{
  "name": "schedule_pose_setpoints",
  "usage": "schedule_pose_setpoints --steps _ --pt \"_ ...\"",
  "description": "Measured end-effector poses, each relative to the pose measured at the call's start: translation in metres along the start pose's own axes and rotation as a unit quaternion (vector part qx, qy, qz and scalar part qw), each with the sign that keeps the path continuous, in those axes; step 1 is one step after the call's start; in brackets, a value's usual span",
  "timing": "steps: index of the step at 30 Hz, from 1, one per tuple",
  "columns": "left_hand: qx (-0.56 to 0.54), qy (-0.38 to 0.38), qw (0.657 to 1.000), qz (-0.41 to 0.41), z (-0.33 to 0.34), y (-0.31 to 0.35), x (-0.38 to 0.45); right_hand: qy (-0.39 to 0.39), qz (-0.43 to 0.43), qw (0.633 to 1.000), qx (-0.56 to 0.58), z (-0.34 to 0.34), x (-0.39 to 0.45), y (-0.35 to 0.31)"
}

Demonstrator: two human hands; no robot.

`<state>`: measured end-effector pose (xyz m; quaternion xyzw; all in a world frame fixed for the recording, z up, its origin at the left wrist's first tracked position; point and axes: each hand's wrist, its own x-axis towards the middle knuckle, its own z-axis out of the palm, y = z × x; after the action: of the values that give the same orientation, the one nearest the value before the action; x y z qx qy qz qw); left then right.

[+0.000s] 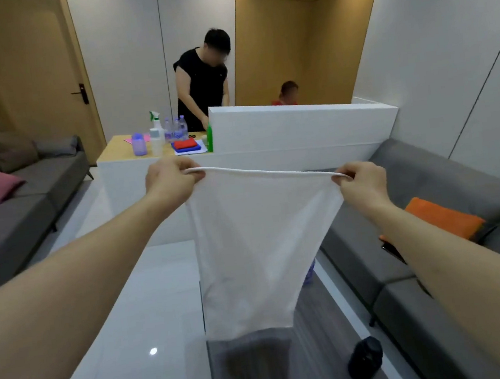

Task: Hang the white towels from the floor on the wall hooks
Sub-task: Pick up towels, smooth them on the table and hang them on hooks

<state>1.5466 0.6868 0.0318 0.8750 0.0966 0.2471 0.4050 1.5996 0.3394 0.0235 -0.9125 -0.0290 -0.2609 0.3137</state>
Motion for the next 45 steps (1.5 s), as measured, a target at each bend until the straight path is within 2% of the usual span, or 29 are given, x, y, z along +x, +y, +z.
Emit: schedule_pose_setpoints --steps 4,8,17,25,29,33,39,41,45 --pt "-0.012 -0.011 1.000 -0.008 0.018 -0.001 -0.021 -0.020 0.002 1.000 0.002 -0.001 -0.023 0.030" --pt "-0.009 -0.026 0.999 -0.046 0.040 -0.012 -0.077 -0.055 0.009 0.998 -0.009 -0.001 -0.067 0.067" --pt "0.080 -0.045 0.984 -0.153 0.082 -0.016 -0.298 -0.154 0.042 0.987 0.024 -0.029 -0.220 0.175" --pt "0.151 -0.170 0.955 -0.191 0.101 -0.019 -0.468 -0.241 0.098 0.966 0.006 -0.082 -0.377 0.257" --pt "0.162 -0.245 0.934 -0.203 0.102 -0.035 -0.533 -0.270 0.133 0.953 -0.015 -0.111 -0.447 0.275" --pt "0.178 -0.311 0.909 -0.213 0.094 -0.055 -0.596 -0.313 0.155 0.933 -0.083 -0.139 -0.518 0.281" --pt "0.180 -0.408 0.866 -0.224 0.079 -0.084 -0.678 -0.449 0.209 0.858 -0.135 -0.159 -0.596 0.286" --pt "0.184 -0.417 0.862 -0.223 0.077 -0.090 -0.690 -0.459 0.212 0.851 -0.142 -0.157 -0.610 0.292" --pt "0.189 -0.381 0.876 -0.227 0.086 -0.103 -0.685 -0.450 0.202 0.857 -0.149 -0.142 -0.609 0.300"
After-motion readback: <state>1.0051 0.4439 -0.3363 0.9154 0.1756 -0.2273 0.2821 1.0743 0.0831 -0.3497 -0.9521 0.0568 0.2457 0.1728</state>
